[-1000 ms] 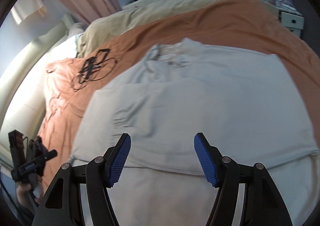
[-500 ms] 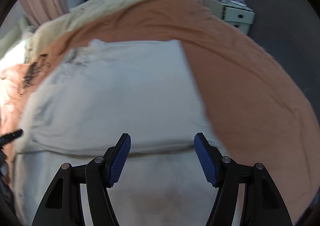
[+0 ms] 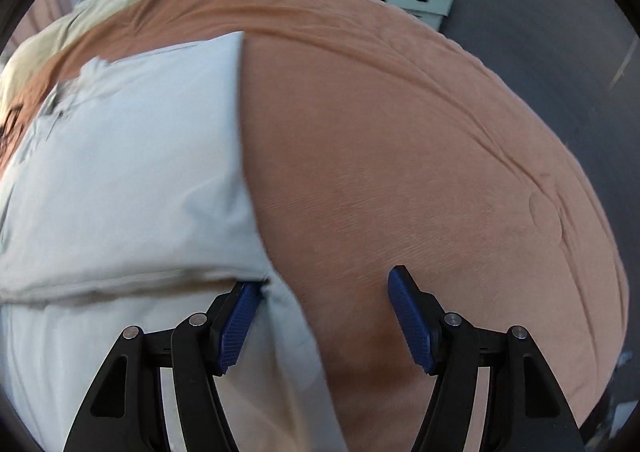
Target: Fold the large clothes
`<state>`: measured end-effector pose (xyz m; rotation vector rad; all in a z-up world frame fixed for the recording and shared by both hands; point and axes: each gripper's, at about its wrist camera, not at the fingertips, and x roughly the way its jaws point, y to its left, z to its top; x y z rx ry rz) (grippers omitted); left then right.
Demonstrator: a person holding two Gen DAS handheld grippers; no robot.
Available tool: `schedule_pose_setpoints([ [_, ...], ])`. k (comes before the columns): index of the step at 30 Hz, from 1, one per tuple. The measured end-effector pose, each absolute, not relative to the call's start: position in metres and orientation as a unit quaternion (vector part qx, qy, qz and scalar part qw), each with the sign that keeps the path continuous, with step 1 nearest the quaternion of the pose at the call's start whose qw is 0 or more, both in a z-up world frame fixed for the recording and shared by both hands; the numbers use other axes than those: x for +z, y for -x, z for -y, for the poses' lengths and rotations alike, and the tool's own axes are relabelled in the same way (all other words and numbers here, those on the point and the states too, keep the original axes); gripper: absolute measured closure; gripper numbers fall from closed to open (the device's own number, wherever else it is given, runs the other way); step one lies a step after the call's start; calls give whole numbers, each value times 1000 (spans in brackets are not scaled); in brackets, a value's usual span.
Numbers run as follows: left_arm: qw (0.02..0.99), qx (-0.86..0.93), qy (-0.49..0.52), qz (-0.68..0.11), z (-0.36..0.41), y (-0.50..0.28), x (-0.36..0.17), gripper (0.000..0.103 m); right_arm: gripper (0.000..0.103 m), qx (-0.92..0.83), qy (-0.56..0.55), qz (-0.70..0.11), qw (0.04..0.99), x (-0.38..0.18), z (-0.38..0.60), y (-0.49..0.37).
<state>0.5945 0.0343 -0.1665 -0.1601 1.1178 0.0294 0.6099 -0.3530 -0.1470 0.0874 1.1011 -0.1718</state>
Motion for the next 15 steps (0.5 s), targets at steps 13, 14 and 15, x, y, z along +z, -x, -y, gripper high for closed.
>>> schedule_pose_setpoints([
  [13, 850, 0, 115, -514, -80, -534, -122, 92, 37, -21, -92, -519, 850, -136, 362, -562],
  [14, 851, 1, 117, -512, -84, -527, -120, 92, 37, -13, -97, -518, 850, -135, 364, -554],
  [15, 851, 2, 120, -511, -89, -519, -118, 92, 37, -5, -101, -518, 850, -135, 365, -547],
])
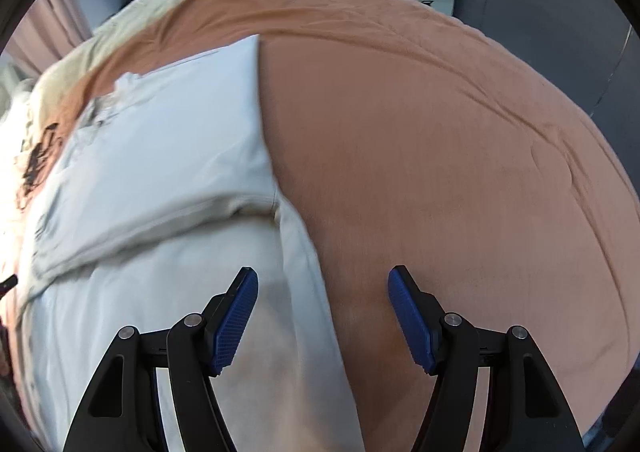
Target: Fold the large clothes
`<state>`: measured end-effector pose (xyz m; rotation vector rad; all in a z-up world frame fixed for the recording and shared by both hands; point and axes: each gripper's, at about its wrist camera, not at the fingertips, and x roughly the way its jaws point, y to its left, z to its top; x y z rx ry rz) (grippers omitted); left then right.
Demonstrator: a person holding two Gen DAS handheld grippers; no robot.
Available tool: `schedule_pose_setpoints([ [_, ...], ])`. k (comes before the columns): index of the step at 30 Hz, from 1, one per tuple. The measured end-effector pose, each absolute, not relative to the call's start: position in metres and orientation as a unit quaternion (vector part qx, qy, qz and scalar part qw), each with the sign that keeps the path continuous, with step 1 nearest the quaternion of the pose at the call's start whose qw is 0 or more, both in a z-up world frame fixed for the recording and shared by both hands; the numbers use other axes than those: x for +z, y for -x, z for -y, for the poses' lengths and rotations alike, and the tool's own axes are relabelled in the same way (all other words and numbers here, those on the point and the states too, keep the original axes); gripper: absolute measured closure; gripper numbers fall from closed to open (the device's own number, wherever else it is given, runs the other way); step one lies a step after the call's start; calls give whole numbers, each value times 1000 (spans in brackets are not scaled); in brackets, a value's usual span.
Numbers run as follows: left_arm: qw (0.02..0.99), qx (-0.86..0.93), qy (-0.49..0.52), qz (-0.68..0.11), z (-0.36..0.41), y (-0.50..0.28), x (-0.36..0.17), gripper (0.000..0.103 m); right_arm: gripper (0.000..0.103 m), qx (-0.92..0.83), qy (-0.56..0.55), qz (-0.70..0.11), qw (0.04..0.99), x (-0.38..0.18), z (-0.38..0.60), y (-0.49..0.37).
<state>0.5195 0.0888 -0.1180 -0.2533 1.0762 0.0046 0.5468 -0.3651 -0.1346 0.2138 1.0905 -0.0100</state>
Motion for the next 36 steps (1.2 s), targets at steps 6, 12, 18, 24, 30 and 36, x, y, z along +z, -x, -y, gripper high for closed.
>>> schedule_pose_setpoints([
  [6, 851, 25, 152, -501, -120, -476, -115, 45, 37, 41, -129, -519, 844, -141, 375, -506],
  [12, 857, 43, 172, -483, -145, -431, -114, 37, 37, 74, -165, -521, 834, -153, 387, -472],
  [18, 858, 60, 184, -475, -167, -388, -120, 37, 41, 115, -199, -509, 830, -160, 391, -443],
  [24, 858, 64, 200, -470, -182, -348, -135, 37, 50, 178, -247, -498, 812, -170, 389, -418],
  [30, 851, 60, 234, -466, -195, -308, -153, 37, 50, 226, -286, -481, 798, -180, 387, -398],
  [36, 839, 25, 280, -465, -191, -277, -169, 40, 50, 278, -309, -469, 779, -187, 381, -372],
])
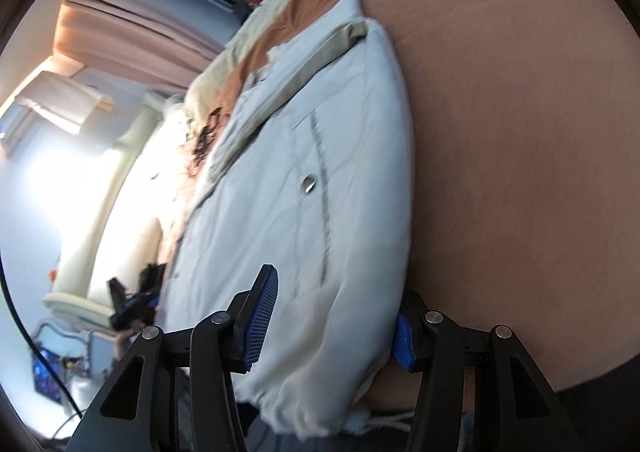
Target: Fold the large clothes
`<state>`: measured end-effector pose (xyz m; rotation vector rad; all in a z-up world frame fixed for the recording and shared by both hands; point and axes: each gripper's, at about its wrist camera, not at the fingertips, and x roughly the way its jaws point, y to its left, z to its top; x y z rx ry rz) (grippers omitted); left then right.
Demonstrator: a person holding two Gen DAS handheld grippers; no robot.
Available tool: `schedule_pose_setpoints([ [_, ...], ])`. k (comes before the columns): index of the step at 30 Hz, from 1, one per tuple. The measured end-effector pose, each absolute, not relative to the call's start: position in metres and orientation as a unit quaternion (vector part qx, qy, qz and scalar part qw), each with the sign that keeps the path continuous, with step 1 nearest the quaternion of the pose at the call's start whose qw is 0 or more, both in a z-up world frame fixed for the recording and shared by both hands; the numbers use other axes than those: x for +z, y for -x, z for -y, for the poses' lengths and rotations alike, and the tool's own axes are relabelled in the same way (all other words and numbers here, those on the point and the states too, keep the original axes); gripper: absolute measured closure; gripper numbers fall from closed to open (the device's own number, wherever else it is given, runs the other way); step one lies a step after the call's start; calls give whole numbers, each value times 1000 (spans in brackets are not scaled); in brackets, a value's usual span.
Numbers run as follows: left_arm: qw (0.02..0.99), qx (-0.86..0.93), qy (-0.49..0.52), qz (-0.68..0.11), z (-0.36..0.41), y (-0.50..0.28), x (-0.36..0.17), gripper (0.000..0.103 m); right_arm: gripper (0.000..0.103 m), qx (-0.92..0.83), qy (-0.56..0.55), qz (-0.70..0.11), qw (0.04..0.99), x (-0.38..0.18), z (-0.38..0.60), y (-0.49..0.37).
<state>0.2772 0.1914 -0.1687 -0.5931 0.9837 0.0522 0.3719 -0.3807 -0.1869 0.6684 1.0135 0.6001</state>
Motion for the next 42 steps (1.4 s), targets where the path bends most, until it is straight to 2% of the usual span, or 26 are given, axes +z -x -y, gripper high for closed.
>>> schedule_pose_setpoints([
  [4, 829, 2, 306, -468, -187, -264, -178, 43, 50, 292, -316, -466, 773, -192, 370, -364],
  [6, 818, -12, 333, -469, -185, -258, -184, 49, 50, 299, -325, -461, 770, -194, 367, -363],
  [10, 811, -33, 352, -467, -177, -245, -188, 49, 50, 307, -331, -461, 764, -198, 357, -361],
  [14, 805, -45, 362, -467, -166, -236, -194, 54, 52, 289, -335, -462, 769, -198, 353, -360],
  [16, 813, -39, 350, -465, -161, -234, -192, 56, 68, 275, -330, -467, 773, -197, 351, -359],
  [17, 812, -31, 349, -466, -161, -234, -193, 66, 83, 268, -326, -471, 775, -197, 349, -359],
  [18, 813, -22, 346, -468, -161, -234, -193, 80, 87, 266, -326, -470, 776, -197, 349, -358],
  [19, 812, -24, 348, -468, -161, -233, -193, 87, 89, 263, -325, -467, 779, -195, 349, -357],
  [21, 818, -23, 347, -458, -161, -229, -189, 94, 93, 258, -322, -451, 791, -185, 347, -353],
  [33, 855, -31, 344, -387, -178, -200, -113, 97, 97, 274, -299, -386, 829, -96, 345, -329],
  [42, 875, -50, 336, -344, -191, -148, -51, 97, 97, 306, -282, -346, 841, -44, 340, -280],
])
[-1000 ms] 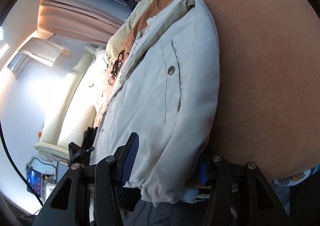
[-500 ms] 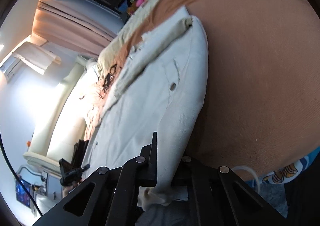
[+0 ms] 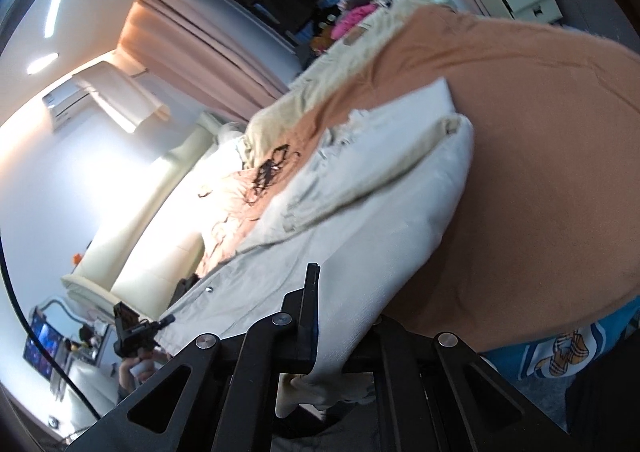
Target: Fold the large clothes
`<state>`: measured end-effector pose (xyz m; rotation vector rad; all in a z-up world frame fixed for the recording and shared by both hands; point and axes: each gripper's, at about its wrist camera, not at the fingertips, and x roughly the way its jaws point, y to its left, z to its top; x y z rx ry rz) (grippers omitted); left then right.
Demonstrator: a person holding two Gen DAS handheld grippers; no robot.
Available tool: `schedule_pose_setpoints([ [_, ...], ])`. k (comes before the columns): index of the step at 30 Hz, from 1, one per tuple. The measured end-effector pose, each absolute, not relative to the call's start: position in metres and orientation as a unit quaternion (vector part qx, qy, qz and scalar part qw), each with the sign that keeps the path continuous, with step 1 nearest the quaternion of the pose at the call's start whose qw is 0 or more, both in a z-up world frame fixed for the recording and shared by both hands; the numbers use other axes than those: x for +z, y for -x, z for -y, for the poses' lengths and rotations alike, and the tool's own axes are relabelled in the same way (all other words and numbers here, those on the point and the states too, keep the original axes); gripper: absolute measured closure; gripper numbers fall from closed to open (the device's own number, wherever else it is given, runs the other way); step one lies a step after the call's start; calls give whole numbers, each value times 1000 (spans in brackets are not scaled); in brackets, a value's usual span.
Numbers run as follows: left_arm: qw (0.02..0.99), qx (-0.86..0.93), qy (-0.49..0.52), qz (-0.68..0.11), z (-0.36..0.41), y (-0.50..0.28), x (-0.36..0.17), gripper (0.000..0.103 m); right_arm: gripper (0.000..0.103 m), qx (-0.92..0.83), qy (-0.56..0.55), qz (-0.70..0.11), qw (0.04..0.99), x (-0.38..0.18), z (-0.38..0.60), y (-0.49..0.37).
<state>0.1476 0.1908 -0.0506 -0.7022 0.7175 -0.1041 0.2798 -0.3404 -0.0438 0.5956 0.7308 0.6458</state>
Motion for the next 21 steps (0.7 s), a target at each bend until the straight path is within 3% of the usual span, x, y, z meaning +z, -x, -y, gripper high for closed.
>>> schedule_pose_setpoints([
  [12, 901, -66, 324, -280, -195, -68, 20, 97, 97, 356, -242, -292, 854, 25, 331, -207],
  [21, 907, -60, 322, -266, -196, -90, 37, 97, 97, 348, -240, -279, 862, 35, 334, -216],
])
